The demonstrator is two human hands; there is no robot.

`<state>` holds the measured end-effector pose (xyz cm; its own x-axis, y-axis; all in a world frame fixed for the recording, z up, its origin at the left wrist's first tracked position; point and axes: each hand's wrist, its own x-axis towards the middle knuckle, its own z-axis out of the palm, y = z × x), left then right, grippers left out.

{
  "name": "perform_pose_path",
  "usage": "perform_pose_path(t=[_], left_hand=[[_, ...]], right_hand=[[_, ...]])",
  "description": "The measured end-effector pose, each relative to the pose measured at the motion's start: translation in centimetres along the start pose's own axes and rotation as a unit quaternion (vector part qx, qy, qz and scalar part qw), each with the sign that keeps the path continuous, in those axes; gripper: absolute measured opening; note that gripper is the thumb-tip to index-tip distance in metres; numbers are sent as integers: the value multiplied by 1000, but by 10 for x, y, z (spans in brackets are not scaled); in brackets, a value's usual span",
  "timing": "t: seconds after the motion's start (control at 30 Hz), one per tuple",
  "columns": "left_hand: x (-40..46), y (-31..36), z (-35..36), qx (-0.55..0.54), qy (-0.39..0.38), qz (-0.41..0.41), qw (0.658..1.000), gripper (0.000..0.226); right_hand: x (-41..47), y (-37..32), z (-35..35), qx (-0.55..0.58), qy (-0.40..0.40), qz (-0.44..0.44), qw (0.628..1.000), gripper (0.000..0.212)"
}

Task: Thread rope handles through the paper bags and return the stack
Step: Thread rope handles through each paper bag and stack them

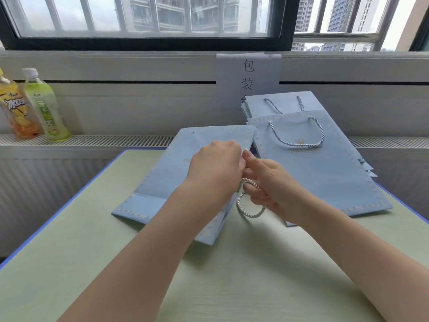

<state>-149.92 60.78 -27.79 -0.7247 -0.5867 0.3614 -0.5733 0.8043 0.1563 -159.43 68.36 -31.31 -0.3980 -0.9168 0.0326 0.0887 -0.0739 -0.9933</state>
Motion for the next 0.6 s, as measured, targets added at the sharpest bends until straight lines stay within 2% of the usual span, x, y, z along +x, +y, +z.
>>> perform_pose_path(t=[0.13,0.27,0.33,0.43,0.53,0.6], left_hand=[[2,-3,1,46,-13,28,998,34],[14,-8,-7,-102,-71,18,992,29],[18,-11,-7,-126,-92,17,988,28],[21,-23,-3,-93,-34,-2,995,24],[21,-57,11,-95,65,-49,992,34],[20,-84,27,-124,88,-95,984,44]], right_hand=[[3,3,-9,-49,55,2,997,30],[3,4,-10,-94,77,2,993,27],[3,5,-8,-119,73,-5,990,22],[-1,-8,-15,-126,66,-1,990,16],[-7,-29,-31,-111,56,17,992,31],[-11,-38,-40,-136,50,29,989,42]])
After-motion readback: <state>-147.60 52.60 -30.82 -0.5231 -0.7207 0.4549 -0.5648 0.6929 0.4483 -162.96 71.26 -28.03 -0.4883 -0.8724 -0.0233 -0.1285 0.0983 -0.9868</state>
